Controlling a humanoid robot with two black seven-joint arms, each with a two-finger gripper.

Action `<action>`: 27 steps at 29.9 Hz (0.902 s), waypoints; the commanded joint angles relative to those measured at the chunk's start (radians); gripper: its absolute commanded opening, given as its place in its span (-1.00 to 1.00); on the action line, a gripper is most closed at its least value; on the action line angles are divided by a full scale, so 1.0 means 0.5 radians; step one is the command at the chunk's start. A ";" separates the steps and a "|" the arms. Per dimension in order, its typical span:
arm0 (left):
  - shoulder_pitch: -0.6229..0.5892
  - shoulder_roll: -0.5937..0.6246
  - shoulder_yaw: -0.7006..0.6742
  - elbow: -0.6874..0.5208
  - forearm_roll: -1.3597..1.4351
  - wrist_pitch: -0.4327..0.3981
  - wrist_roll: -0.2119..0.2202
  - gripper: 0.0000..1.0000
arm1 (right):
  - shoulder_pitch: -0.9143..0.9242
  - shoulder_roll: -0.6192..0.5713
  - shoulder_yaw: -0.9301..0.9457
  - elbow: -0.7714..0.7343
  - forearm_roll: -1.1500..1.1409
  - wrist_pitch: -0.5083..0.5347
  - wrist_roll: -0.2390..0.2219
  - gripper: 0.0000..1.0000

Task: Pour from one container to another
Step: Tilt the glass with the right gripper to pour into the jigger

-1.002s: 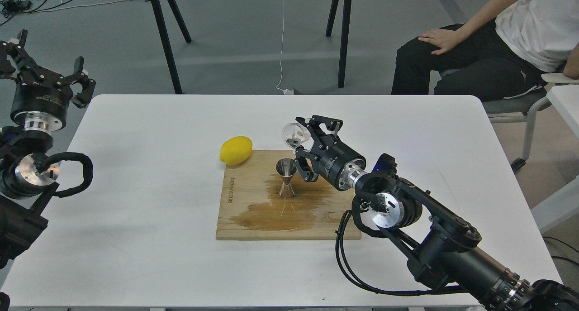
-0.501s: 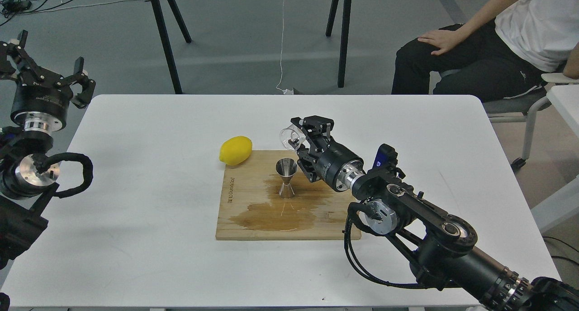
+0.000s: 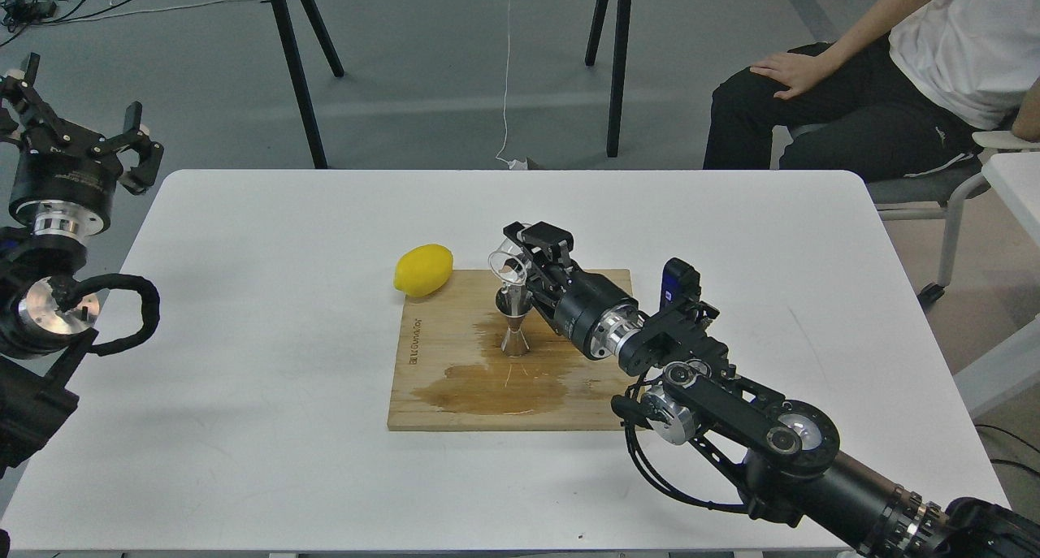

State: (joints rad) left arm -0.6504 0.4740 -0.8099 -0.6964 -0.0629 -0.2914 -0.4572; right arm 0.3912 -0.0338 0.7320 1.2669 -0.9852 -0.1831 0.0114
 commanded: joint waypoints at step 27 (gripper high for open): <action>0.003 0.006 0.000 0.000 0.000 -0.003 0.000 1.00 | 0.009 -0.018 -0.175 -0.058 -0.674 -0.146 0.140 -0.31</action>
State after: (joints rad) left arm -0.6492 0.4755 -0.8099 -0.6964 -0.0629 -0.2918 -0.4572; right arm 0.3930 -0.0415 0.6513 1.2385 -1.2908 -0.2496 0.0638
